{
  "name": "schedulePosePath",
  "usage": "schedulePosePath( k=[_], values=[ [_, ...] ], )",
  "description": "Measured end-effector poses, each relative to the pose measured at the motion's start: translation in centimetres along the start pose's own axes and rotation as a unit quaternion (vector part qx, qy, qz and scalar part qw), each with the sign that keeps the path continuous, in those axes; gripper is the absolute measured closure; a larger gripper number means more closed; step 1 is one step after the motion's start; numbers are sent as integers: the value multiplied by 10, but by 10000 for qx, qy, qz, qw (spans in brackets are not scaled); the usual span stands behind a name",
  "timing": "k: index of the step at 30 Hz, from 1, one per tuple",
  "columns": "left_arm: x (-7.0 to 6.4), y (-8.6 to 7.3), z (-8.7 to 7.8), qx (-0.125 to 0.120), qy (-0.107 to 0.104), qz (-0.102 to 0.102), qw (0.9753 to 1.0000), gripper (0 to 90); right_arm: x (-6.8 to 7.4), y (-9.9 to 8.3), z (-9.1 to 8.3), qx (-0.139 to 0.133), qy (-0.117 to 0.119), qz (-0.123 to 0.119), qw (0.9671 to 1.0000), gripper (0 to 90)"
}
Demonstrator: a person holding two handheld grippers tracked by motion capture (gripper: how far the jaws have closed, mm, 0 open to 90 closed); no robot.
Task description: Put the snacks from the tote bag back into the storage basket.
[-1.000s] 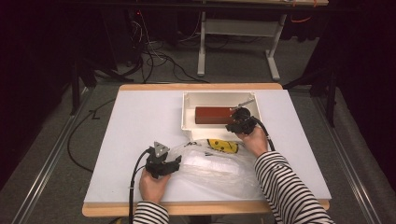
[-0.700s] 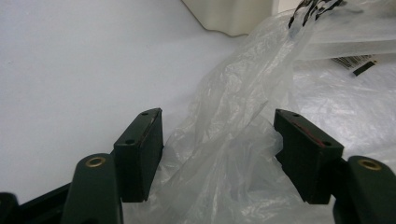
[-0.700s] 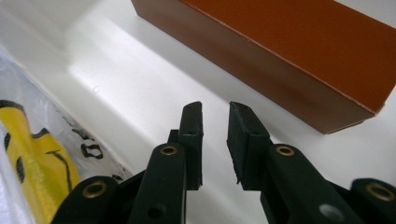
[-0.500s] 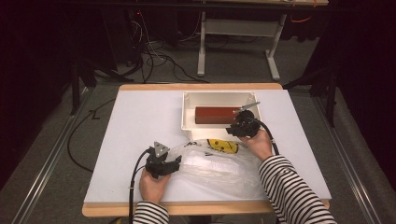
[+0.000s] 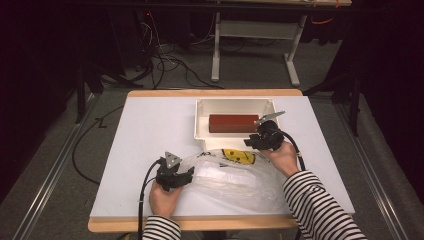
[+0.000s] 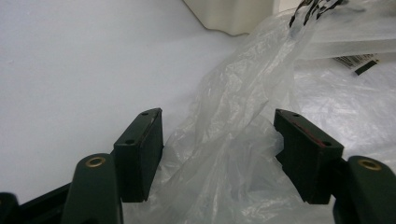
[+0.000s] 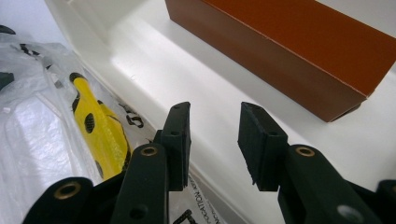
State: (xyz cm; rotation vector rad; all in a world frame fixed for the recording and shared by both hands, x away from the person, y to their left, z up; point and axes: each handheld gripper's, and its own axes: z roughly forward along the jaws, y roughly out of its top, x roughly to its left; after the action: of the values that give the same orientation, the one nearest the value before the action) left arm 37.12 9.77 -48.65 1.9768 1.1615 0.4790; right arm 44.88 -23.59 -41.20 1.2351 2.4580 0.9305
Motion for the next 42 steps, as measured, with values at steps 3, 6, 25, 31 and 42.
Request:
schedulePosePath(
  k=[3,6,25,31,42],
  values=[
    [0,0,0,3,4,6,10000,348,1,-1,-3,-9,64,-10,10000,644],
    [0,0,0,20,2,12,10000,348,3,-2,-8,-46,83,-56,9999,636],
    [-1,0,1,20,16,15,10000,348,7,-13,-28,-274,195,-103,9994,621],
    [0,0,0,6,-3,9,10000,349,6,-17,-34,-331,197,-48,9992,612],
    [5,-1,-5,-223,-180,-172,9994,414,2,-26,-47,-534,214,26,9983,608]
  ],
)
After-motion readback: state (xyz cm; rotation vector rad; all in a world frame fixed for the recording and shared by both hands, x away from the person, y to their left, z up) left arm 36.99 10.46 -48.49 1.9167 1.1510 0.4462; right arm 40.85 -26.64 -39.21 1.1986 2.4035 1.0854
